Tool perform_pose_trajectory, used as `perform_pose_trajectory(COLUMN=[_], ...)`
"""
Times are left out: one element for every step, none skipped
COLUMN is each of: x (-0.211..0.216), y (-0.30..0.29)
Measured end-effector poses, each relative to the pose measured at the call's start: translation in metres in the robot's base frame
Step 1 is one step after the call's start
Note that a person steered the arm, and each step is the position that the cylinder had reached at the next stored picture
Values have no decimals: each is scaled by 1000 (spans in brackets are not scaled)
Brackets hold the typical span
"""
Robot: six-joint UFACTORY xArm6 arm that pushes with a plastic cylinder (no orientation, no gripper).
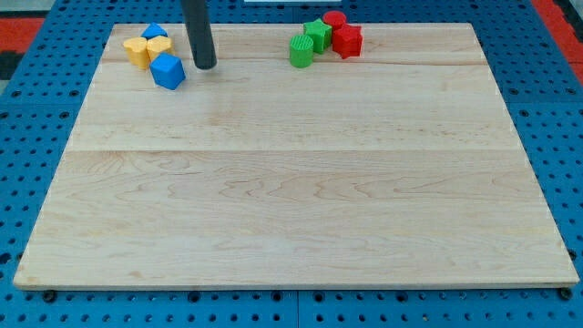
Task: Separate the red star and green star
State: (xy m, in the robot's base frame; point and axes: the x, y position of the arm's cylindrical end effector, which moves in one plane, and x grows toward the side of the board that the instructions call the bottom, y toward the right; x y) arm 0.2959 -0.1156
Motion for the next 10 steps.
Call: perform_pose_trajectory(x=[-30,-63,-104,-102,-103,-103,-103,-103,-103,-104], y=[17,21,68,93,116,123,129,134,142,145])
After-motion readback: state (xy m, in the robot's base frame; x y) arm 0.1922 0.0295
